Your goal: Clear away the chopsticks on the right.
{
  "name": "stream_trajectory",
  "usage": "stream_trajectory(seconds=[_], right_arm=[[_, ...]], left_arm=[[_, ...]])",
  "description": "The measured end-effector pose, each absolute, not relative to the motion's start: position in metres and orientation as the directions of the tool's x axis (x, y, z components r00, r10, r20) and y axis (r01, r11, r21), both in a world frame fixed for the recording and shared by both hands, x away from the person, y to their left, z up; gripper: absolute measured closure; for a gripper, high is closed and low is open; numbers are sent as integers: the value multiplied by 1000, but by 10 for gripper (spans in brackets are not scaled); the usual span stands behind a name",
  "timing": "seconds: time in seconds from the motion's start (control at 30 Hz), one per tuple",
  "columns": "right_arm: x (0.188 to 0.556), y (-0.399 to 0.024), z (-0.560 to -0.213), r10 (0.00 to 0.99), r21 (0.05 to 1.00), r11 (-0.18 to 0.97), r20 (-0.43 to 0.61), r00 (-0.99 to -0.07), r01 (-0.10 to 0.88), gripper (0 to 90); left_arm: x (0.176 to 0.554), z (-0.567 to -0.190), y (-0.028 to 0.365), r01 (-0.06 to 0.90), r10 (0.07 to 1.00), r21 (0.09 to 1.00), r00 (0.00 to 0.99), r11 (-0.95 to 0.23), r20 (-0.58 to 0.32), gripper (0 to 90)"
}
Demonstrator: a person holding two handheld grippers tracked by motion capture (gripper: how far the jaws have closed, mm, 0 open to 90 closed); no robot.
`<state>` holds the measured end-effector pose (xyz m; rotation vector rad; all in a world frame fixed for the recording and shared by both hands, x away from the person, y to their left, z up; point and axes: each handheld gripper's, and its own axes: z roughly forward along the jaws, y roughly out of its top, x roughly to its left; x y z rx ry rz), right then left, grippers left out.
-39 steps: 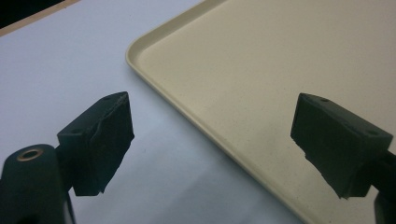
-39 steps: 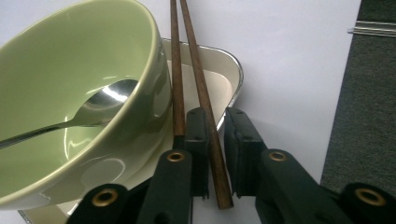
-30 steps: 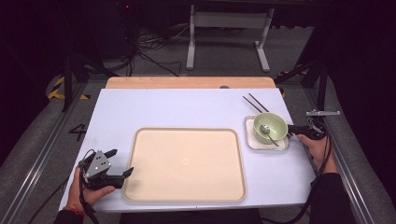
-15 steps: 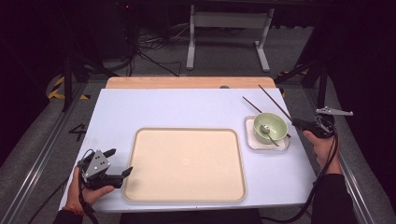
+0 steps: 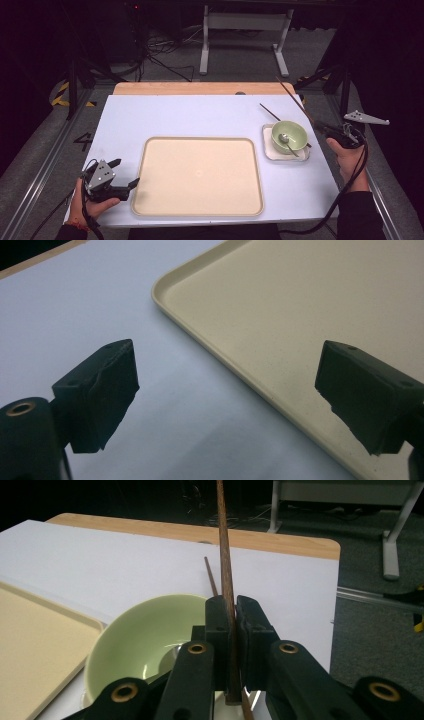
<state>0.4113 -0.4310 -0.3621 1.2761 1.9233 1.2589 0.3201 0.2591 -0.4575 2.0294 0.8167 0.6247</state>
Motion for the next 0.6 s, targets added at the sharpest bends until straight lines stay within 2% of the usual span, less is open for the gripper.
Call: stream_trajectory(seconds=[0.6], right_arm=[[373, -368, -346, 828, 904, 229, 15, -561, 361, 853]], left_arm=[[319, -456, 264, 314, 759, 856, 638, -411, 130, 66]])
